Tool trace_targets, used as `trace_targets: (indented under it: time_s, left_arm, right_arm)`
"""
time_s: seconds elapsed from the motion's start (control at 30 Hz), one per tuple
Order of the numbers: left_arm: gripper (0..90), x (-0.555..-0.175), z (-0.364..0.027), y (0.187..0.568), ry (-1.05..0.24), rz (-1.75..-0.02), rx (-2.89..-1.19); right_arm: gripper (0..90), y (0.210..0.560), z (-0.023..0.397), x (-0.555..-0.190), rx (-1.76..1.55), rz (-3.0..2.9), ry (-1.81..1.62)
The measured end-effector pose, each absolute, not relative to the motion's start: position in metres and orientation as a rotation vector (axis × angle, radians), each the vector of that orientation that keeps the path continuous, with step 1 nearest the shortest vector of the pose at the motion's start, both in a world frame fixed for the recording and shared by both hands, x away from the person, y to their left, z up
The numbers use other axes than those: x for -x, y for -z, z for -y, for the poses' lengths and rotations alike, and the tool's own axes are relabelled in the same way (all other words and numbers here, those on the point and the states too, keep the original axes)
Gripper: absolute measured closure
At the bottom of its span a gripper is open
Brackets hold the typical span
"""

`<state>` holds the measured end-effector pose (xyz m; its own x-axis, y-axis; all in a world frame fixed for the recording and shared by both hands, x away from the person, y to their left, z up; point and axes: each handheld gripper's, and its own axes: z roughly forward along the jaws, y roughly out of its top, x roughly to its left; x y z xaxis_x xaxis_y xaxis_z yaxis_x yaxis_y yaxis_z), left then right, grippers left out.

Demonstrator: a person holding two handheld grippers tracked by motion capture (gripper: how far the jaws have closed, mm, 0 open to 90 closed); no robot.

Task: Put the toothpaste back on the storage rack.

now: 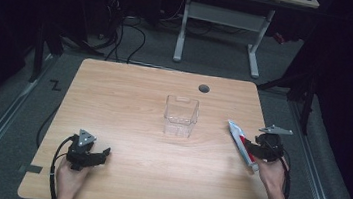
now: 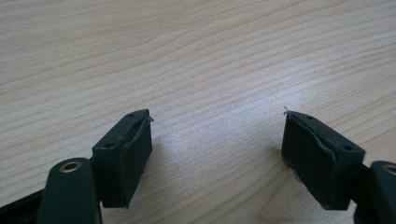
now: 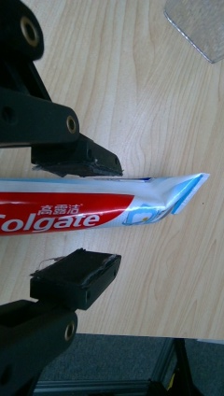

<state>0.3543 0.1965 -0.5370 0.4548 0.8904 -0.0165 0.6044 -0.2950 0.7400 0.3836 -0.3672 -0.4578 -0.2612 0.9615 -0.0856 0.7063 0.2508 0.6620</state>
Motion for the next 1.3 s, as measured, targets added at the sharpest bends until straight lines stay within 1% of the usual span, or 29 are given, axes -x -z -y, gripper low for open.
trace_targets:
  time_s: [0.13, 0.63, 1.1, 1.3]
  left_arm:
    - [24.7, -0.355, -0.197, 0.537, -0.529, -1.243, -2.018]
    - [23.7, -0.354, -0.196, 0.537, -0.528, -1.232, -2.026]
    - [23.9, -0.354, -0.196, 0.537, -0.527, -1.234, -2.025]
    - [24.1, -0.354, -0.196, 0.537, -0.527, -1.234, -2.023]
  right_arm:
    - [48.4, 0.456, 0.365, -0.392, -1.512, -2.053, -0.698]
    - [42.8, 0.468, 0.346, -0.438, -1.529, -2.149, -0.581]
    - [42.1, 0.489, 0.342, -0.464, -1.599, -2.193, -0.427]
    - [44.6, 0.495, 0.34, -0.472, -1.638, -2.226, -0.409]
